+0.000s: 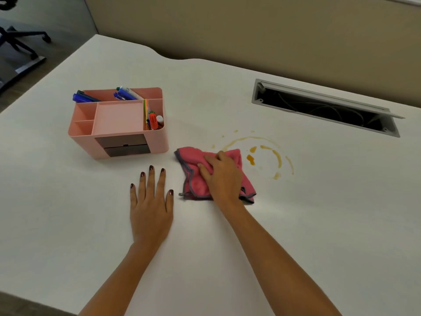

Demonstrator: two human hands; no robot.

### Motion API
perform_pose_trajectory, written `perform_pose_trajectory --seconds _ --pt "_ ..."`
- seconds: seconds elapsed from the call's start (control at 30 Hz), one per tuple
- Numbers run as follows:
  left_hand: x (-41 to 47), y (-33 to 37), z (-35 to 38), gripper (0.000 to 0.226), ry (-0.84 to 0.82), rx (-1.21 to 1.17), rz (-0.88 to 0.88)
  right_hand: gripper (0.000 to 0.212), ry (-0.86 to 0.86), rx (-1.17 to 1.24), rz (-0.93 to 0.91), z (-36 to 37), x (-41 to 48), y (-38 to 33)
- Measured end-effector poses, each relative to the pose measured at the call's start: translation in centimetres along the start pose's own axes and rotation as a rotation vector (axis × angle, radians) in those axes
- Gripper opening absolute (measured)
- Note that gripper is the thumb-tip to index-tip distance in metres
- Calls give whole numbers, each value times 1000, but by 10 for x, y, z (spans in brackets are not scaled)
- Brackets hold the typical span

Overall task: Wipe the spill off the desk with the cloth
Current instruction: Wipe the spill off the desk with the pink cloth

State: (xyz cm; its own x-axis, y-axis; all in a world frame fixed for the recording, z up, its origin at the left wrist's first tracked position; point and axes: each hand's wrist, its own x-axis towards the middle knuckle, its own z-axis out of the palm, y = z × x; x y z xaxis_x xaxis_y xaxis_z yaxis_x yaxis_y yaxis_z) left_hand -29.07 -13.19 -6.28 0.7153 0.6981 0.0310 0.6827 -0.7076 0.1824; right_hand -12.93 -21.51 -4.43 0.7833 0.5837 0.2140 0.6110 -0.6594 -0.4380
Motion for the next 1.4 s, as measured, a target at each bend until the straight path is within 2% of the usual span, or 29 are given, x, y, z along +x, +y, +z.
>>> perform_pose_trajectory --seconds 0.17,0.37,0.5,0.67,0.77,0.9,0.97,1.07,1.17,1.23,1.4 --pt "1 0 2 62 -2 5 0 29 51 -22 -86 -3 -34 11" --pt "2 -1 2 64 -12 -4 -2 34 114 -20 161 -15 0 42" --pt "1 -1 2 63 -14 -4 -4 36 93 -1 207 -9 44 36" --pt "1 -1 2 61 -2 -8 -7 36 2 11 56 6 59 5" --pt "0 0 2 58 12 -23 -7 34 -37 46 -87 9 34 -6" --pt "0 0 2 58 16 -37 -7 29 1 36 -160 0 -12 5" --pt "0 0 1 60 20 -50 -5 28 19 1 -121 -8 -24 22" --pt "0 1 1 63 18 -53 -3 33 41 -16 52 -20 -21 43" --pt "1 0 2 63 18 -59 -4 37 59 -32 152 -21 -5 38" --pt "0 0 2 62 22 -59 -4 37 31 -51 122 -15 -1 25" --pt "0 2 1 60 41 -82 -7 31 -22 -8 -117 -7 -28 5"
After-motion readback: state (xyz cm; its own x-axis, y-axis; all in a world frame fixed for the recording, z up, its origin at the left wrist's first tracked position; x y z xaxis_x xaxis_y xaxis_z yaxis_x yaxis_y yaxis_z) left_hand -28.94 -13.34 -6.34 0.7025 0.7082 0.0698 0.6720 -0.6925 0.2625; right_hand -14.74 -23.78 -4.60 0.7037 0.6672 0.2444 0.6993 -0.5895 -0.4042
